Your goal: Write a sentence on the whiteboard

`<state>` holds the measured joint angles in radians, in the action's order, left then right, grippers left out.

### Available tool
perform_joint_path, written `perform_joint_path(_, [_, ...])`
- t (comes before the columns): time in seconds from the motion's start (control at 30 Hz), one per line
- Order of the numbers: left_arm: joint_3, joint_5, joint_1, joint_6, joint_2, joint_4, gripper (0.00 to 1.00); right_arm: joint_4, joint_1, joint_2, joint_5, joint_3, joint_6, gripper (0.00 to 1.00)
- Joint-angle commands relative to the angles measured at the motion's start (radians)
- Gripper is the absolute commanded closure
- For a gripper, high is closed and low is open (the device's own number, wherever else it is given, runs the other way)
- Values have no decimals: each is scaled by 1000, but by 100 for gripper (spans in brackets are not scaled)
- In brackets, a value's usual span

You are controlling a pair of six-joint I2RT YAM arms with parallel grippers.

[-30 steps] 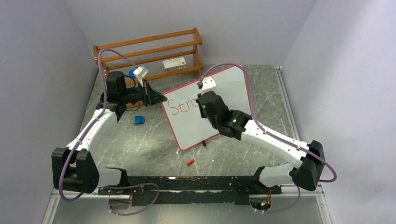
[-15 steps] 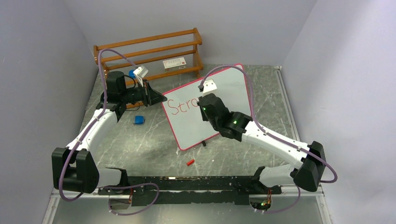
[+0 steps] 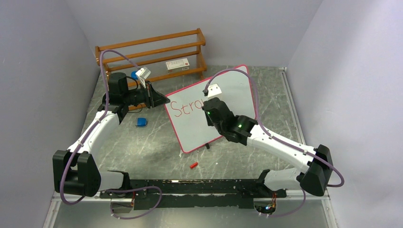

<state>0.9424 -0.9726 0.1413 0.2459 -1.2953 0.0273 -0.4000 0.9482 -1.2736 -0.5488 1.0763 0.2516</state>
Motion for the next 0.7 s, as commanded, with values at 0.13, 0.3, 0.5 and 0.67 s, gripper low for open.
perform_joint_path(0.13, [-8, 11, 41, -68, -32, 79, 95, 26, -10, 18, -12, -9, 0, 100])
perform_joint_path(0.3, [-6, 14, 44, -69, -32, 79, 95, 53, -10, 16, -9, -3, -14, 100])
perform_joint_path(0.5, [-5, 16, 44, -72, -33, 84, 95, 58, -9, 12, -9, 18, -22, 100])
perform_joint_path(0.67, [-4, 17, 46, -73, -32, 86, 95, 69, -10, 19, -22, 21, -33, 100])
